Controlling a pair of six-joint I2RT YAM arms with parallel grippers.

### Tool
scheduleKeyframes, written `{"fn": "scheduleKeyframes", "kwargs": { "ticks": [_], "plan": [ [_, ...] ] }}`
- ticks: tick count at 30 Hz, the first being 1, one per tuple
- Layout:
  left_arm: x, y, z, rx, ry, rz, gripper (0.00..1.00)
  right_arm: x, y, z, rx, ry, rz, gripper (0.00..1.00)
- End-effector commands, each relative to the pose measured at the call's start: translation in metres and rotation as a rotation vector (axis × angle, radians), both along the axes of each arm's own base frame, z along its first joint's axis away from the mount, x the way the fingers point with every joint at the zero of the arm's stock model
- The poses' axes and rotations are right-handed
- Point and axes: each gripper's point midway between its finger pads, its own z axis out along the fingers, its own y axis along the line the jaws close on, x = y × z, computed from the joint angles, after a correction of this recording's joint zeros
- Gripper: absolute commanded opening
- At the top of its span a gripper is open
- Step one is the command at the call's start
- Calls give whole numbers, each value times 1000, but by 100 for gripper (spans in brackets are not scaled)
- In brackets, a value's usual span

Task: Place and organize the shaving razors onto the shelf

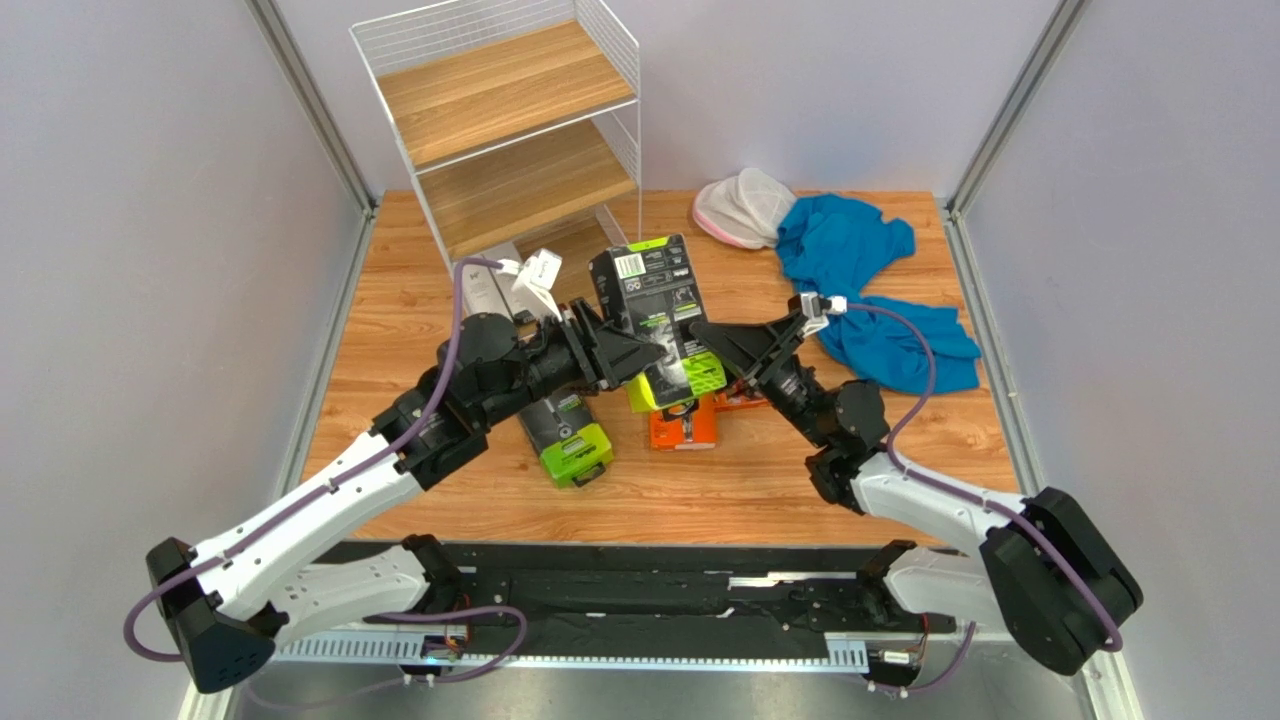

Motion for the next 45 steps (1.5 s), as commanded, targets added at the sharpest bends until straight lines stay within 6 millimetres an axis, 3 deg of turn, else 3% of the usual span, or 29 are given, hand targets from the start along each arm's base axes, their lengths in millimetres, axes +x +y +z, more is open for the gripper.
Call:
{"fn": "scheduleKeyframes", "kwargs": {
  "ticks": [1,12,16,24,29,38,45],
  "plan": [
    [29,9,53,-74,-141,123,0,-15,-7,17,27,-66,7,84],
    [57,5,86,-200,-196,182,0,-14,-20,38,81,-99,-52,84],
    [63,6,103,-264,-218,188,0,-15,-24,39,103,-100,-62,89],
    [76,-21,99,-280,-194,125,0,-15,-33,59,137,-141,-94,91],
    [78,-29,94,-294,-190,99,0,-16,-39,72,158,-146,-114,88],
    [76,-27,94,-295,-215,102,0,-7,-38,62,126,-79,-123,85],
    [70,-30,127,-304,-264,62,0,0,-39,44,96,-4,-137,88]
  ]
}}
